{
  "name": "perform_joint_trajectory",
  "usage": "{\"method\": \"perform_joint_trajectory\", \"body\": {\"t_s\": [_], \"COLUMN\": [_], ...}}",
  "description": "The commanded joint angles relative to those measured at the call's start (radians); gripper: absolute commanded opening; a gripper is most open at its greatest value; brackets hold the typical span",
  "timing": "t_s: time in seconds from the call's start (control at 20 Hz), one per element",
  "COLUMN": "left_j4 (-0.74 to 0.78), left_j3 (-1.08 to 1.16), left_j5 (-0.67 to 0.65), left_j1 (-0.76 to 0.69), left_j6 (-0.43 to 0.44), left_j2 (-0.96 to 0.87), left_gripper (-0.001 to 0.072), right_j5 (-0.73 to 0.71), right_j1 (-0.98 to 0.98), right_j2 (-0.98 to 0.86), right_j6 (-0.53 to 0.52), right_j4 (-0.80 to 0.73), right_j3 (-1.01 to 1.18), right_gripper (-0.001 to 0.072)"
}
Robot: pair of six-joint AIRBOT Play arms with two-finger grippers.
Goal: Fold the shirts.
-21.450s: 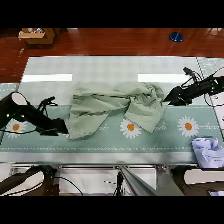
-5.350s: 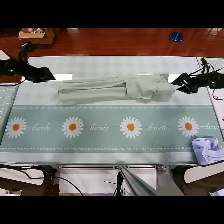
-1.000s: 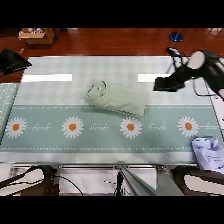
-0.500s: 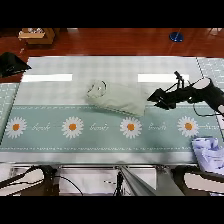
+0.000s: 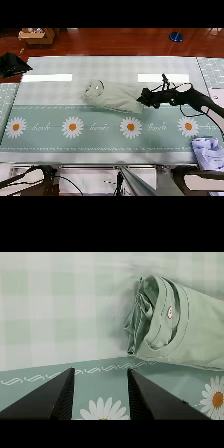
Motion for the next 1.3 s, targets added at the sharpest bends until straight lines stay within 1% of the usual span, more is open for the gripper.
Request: {"method": "perform_joint_trajectory", "body": {"t_s": [0.0,0.05,0.25,0.35,0.45,0.5,0.55,0.6,0.7,0.75,0.8,0.85,1.0,1.1,1.25], "left_j4": [0.001,0.001,-0.002,-0.003,-0.003,-0.003,-0.003,-0.003,-0.002,-0.001,0.001,0.001,0.001,0.001,0.001], "left_j3": [0.0,0.0,0.0,0.0,0.0,0.0,0.0,0.0,0.0,0.0,0.0,0.0,0.0,0.0,0.005], "left_j5": [-0.003,-0.002,0.024,0.049,0.074,0.087,0.105,0.124,0.165,0.18,0.183,0.182,0.183,0.183,0.183], "left_j1": [0.0,0.0,0.0,0.0,0.0,0.0,0.0,0.0,0.002,0.002,0.002,0.002,0.002,0.002,0.002], "left_j6": [0.0,0.0,0.0,0.0,0.0,0.0,0.0,0.002,0.004,0.005,0.017,0.039,0.042,0.042,0.11], "left_j2": [0.001,0.001,0.001,0.001,-0.004,-0.011,-0.019,-0.03,-0.06,-0.077,-0.096,-0.113,-0.156,-0.172,-0.172], "left_gripper": [0.0419,0.0419,0.0419,0.0419,0.0419,0.0419,0.0419,0.0418,0.0419,0.0418,0.0419,0.0419,0.0418,0.0419,0.0418], "right_j5": [0.156,0.217,0.525,0.647,0.746,0.796,0.847,0.871,0.901,0.946,0.984,0.991,1.02,1.011,0.972], "right_j1": [-0.063,-0.104,-0.343,-0.461,-0.573,-0.626,-0.684,-0.735,-0.829,-0.87,-0.911,-0.948,-1.106,-1.24,-1.429], "right_j2": [0.103,0.167,0.482,0.644,0.776,0.814,0.838,0.846,0.838,0.819,0.803,0.803,0.804,0.808,0.808], "right_j6": [-0.063,-0.031,0.181,0.229,0.268,0.265,0.232,0.265,0.262,0.249,0.262,0.265,0.275,0.274,0.254], "right_j4": [-0.042,-0.097,-0.401,-0.568,-0.818,-0.951,-1.098,-1.18,-1.206,-1.239,-1.304,-1.348,-1.509,-1.528,-1.533], "right_j3": [0.049,0.067,0.145,0.158,0.158,0.158,0.158,0.157,0.156,0.152,0.142,0.127,0.084,0.057,-0.018], "right_gripper": [0.0018,0.0018,0.0018,0.0018,0.0018,0.0018,0.0018,0.0017,0.0017,0.0018,0.0018,0.0018,0.0018,0.0018,0.0019]}}
